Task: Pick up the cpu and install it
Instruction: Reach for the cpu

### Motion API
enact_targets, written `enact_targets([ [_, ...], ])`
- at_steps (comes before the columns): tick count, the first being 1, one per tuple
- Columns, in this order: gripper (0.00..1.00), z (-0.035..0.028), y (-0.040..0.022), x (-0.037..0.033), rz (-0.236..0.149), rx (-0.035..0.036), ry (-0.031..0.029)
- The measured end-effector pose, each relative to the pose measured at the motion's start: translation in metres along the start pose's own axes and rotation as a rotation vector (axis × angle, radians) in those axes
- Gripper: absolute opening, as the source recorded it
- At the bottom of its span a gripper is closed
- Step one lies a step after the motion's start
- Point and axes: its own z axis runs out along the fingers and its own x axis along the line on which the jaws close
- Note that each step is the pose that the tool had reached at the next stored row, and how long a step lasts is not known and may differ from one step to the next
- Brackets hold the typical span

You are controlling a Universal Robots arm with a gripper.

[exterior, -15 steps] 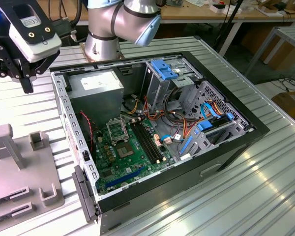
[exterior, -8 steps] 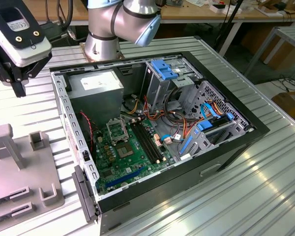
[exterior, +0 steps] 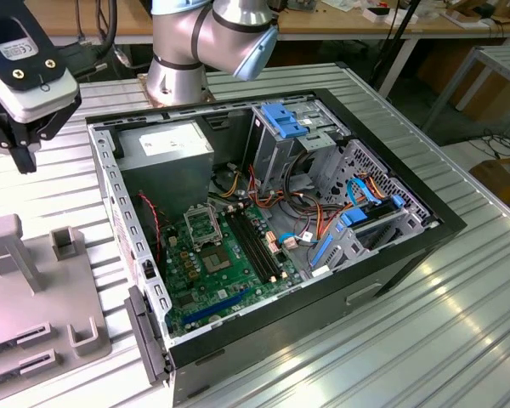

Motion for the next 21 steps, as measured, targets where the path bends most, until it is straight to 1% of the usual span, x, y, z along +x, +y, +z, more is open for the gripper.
enact_targets([
  [11,0.11,0.0006,-0.0052,0.0086,0.000,0.0004,0.0039],
  [17,0.11,0.0011,-0.0083,0.0146,0.000,0.0005,0.0065],
  [21,0.11,0.0011,-0.0087,0.0163,0.000,0.0006,0.0076],
])
